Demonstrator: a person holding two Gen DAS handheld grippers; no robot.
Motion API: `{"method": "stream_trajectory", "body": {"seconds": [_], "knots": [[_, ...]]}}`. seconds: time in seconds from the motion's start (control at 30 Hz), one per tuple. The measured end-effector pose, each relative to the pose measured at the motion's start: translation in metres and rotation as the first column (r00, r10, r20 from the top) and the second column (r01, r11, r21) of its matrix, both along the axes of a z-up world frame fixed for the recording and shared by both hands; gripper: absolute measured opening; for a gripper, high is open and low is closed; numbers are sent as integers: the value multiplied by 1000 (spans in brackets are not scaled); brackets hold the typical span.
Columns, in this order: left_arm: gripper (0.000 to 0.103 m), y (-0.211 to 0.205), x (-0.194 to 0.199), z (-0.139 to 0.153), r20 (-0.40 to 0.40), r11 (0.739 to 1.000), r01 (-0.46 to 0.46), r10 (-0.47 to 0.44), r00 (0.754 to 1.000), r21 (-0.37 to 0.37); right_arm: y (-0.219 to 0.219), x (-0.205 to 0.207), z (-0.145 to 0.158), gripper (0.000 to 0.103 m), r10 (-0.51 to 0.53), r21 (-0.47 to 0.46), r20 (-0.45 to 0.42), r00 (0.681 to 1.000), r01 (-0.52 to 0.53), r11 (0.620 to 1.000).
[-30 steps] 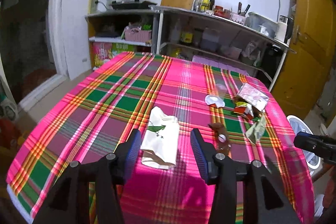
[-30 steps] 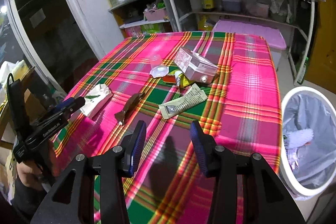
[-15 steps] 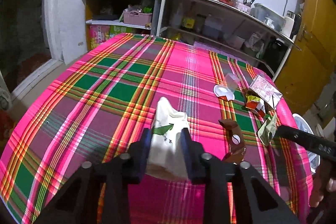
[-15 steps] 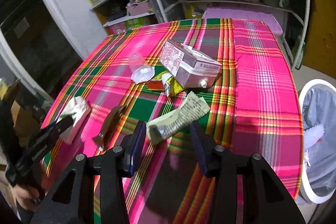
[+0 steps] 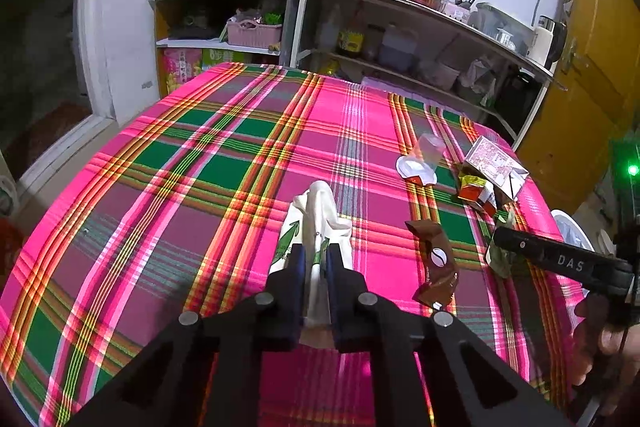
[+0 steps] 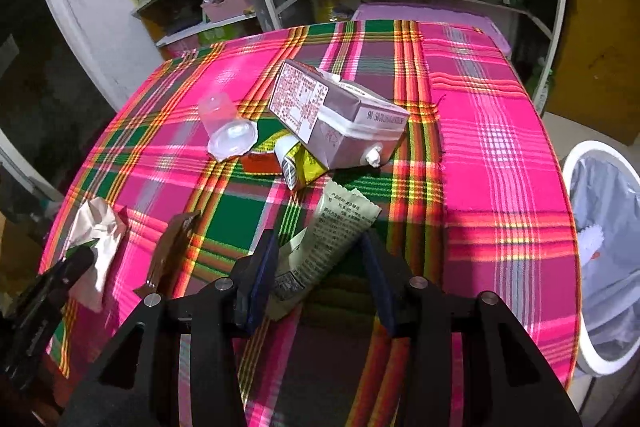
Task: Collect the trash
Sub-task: 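Carry the tissue and beige wrapper over the trash bin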
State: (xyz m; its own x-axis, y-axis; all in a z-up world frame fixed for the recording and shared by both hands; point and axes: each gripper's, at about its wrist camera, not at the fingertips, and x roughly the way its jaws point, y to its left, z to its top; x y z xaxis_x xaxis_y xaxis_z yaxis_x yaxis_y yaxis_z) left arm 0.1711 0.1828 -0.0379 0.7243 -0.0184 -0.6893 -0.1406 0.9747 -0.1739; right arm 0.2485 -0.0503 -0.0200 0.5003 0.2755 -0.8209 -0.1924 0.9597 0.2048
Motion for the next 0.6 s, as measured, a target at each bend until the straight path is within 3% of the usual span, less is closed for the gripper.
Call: {"method": "stream_trajectory", "body": {"seconds": [0.1, 0.17, 0.2, 0.6], "knots": [[10, -1, -3, 0, 1, 1000, 0, 0, 1000, -3, 2, -2, 0, 42, 15, -20, 13, 1000, -15, 1000], [9, -2, -5, 1, 4, 1000, 0, 0, 1000, -4, -2, -2, -2, 28, 24, -23, 25, 999, -24, 999], [9, -3, -6, 1, 6, 1000, 0, 0, 1000, -5, -3, -3, -2, 27, 29, -17, 24, 999, -28, 999], [8, -11, -27, 7, 42, 999, -6, 8, 999, -33, -27, -33, 15, 23, 93, 69, 70, 993, -98, 993]]}}
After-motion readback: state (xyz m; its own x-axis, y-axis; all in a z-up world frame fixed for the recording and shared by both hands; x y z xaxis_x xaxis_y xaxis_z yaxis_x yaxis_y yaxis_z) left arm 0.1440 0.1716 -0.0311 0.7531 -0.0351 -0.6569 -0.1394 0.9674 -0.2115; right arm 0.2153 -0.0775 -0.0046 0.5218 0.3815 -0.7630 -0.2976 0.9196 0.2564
